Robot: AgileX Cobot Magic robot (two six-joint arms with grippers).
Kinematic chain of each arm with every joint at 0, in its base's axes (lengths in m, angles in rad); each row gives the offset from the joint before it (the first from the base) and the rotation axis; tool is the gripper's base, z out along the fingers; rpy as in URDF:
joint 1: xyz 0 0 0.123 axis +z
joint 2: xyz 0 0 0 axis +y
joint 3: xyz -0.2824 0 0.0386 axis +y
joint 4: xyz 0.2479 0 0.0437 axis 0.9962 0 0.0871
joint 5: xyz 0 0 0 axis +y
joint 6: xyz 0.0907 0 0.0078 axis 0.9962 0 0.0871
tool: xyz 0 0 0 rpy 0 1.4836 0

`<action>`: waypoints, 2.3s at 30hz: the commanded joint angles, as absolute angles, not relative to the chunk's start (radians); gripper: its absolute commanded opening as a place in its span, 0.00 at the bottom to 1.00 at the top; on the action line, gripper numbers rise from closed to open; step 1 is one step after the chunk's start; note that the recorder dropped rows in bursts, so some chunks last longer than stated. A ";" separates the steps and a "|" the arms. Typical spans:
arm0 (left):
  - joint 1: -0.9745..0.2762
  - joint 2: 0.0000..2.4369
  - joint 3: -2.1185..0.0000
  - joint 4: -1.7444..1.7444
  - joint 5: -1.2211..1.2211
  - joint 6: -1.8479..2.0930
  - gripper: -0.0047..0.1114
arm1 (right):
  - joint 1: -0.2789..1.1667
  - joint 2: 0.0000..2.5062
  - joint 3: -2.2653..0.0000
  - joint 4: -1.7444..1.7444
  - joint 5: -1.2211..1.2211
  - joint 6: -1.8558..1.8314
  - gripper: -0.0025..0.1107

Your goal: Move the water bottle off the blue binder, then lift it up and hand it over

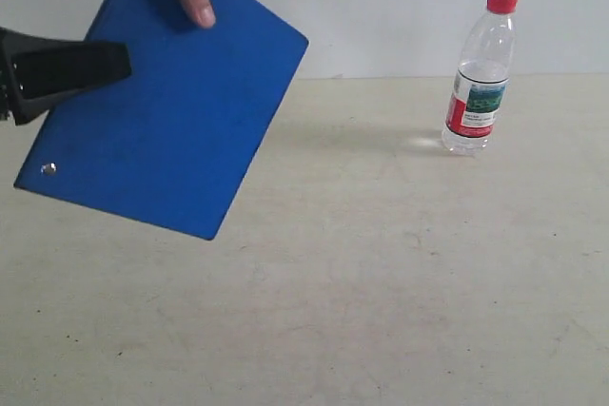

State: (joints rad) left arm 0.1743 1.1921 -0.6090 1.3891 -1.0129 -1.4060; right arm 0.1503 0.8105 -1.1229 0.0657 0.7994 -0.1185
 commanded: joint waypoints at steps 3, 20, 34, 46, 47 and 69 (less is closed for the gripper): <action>0.173 1.216 -0.672 1.184 -1.070 -1.336 0.08 | 0.143 0.815 -1.114 0.043 0.861 -0.110 0.02; 0.180 1.082 -0.675 1.420 -0.671 -1.357 0.49 | 0.143 0.470 -1.121 -0.151 0.986 -0.041 0.02; 0.191 0.855 -0.557 1.744 -0.166 -1.910 0.08 | 0.143 0.000 -1.085 -0.327 1.221 0.477 0.02; 0.130 0.900 -0.368 1.744 0.285 -2.015 0.08 | 0.148 0.198 -0.441 -0.193 0.141 0.257 0.02; 0.105 0.888 -0.366 1.744 0.254 -1.990 0.08 | 0.148 0.239 -0.384 -0.185 0.045 0.267 0.02; -0.064 0.153 -0.166 1.692 0.216 -1.497 0.08 | 0.148 0.440 0.000 -0.384 -0.296 0.620 0.02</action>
